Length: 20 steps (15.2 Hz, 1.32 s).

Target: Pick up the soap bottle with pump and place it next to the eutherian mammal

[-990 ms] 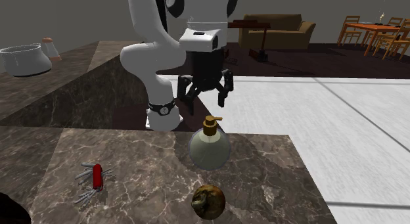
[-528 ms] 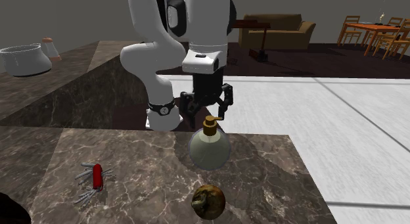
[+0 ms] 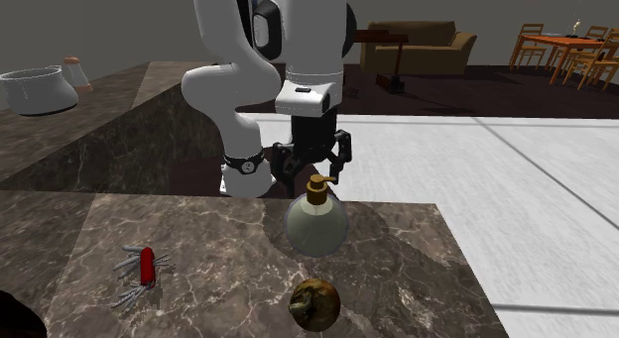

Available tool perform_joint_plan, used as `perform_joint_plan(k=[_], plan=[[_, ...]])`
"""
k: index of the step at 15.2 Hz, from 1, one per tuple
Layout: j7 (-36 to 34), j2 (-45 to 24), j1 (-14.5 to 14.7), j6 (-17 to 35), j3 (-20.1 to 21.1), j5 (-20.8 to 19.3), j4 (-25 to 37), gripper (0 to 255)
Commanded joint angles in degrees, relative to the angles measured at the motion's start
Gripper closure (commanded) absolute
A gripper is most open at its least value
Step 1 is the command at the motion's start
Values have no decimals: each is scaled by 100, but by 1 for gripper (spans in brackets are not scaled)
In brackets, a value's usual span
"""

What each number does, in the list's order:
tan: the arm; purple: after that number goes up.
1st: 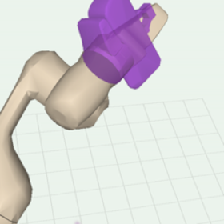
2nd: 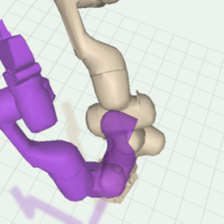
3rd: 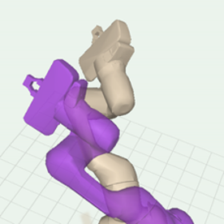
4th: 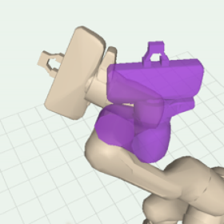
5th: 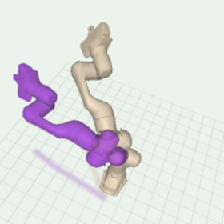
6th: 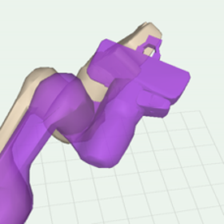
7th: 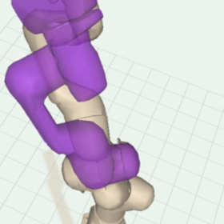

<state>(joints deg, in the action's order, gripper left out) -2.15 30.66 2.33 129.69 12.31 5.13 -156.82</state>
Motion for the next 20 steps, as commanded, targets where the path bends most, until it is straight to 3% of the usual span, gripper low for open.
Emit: perform_joint_plan(k=[1, 10, 20], plan=[[0, 0, 0, 0, 0, 0, 0, 255], [0, -1, 0, 1, 0, 0, 0, 255], [40, 403, 3, -926, -96, -26, 525, 255]])
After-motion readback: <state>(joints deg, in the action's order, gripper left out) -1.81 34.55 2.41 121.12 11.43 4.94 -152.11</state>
